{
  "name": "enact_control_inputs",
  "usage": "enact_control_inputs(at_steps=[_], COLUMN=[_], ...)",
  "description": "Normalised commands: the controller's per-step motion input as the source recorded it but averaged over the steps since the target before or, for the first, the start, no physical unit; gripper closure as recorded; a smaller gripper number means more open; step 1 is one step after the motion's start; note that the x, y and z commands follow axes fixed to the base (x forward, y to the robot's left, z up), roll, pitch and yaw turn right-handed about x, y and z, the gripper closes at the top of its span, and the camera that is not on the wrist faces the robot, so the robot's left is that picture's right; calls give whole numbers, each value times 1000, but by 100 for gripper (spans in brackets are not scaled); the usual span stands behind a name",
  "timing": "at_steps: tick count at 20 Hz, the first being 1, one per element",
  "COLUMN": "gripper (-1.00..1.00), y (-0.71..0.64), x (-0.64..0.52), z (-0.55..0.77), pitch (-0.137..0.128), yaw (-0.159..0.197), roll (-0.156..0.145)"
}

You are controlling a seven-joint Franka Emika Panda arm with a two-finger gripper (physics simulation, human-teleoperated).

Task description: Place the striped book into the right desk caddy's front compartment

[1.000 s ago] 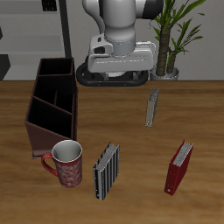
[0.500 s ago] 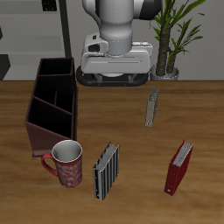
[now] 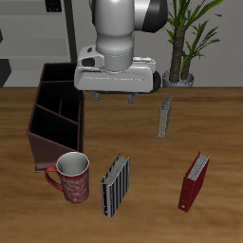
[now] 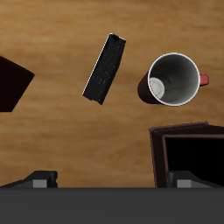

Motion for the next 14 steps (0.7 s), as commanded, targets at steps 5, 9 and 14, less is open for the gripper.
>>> enact_control_inputs(at_steps=[5, 9, 14], gripper=[-100, -100, -100], y=[10, 97, 34], x=[423, 348, 272], z=[-115, -156, -160], pitch=[-21, -8, -6], yaw=[-10, -9, -36], roll=[20, 18, -11])
